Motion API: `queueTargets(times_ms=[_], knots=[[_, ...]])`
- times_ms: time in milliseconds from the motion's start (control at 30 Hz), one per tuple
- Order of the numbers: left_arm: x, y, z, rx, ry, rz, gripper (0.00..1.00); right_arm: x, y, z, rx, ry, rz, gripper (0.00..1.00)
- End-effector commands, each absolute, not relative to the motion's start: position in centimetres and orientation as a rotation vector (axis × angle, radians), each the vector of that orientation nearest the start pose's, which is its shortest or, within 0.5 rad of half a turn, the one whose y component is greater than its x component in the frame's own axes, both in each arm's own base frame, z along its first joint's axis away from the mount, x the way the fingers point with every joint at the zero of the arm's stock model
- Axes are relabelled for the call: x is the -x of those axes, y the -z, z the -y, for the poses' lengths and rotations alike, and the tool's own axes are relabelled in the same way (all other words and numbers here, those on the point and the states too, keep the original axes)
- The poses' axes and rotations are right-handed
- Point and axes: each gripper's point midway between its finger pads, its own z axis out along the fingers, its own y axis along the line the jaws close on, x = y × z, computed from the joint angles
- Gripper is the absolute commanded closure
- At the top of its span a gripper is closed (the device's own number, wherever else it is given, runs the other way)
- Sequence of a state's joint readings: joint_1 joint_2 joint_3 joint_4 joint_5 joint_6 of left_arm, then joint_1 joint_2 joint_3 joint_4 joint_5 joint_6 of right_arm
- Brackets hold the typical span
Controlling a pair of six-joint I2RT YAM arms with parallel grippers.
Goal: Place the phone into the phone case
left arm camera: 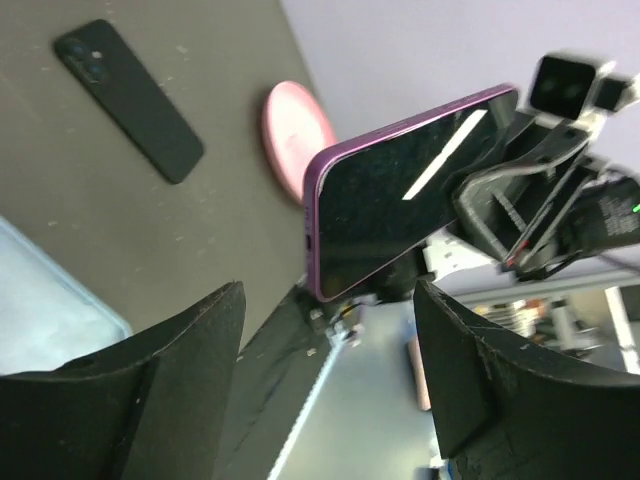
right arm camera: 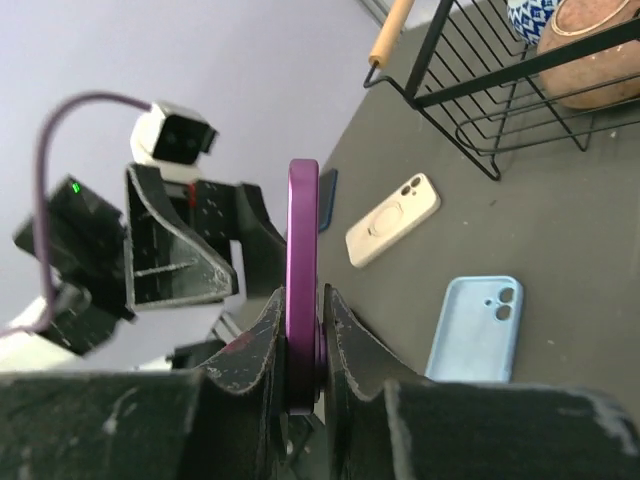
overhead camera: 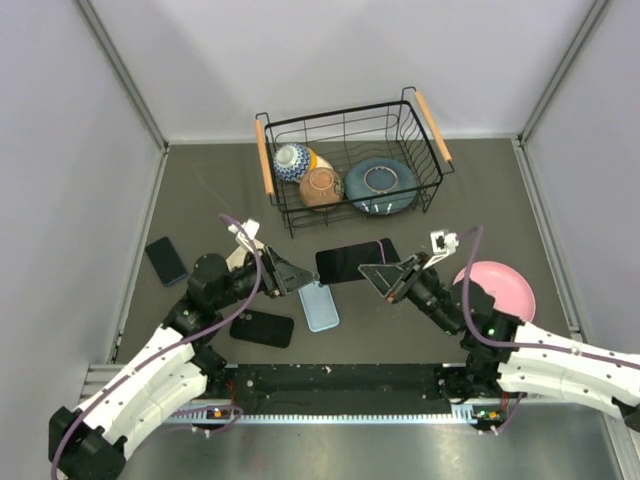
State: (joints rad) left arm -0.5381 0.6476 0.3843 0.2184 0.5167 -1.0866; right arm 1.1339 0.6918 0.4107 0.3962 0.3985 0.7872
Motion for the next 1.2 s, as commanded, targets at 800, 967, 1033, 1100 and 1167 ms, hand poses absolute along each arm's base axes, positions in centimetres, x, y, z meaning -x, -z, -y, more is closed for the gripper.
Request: queueTargets(times_ms=[800,967,1033,1100,1167], knots=[[-7.8,-25.5,24.2,-0.876,1.738,-1.8,0.28,-5.6,-30.3,-33.0,0.977,-1.615,-1.745,1.0],[-7.5,-25.0,24.3,-0.868,1.763,-1.819,0.31,-5.6,-30.7,-34.3,0.987,-1.673,-1.718,1.0],[-7.2,-25.3,24.3,-0.864,1.79,-1.813,0.35,-5.7,-30.9,-34.6,0.996,-1.686,-1.698,1.0],[-7.0,-25.4,24.4,-0.879,1.822,-1.797,0.44,-6.0,-30.7,-34.9,0.986,-1.698,-1.706,1.0],[-6.7,-25.6,24.4,-0.885,1.853,-1.804,0.56,-6.3,-31.1,-35.0,0.973,-1.724,-1.68,1.0]])
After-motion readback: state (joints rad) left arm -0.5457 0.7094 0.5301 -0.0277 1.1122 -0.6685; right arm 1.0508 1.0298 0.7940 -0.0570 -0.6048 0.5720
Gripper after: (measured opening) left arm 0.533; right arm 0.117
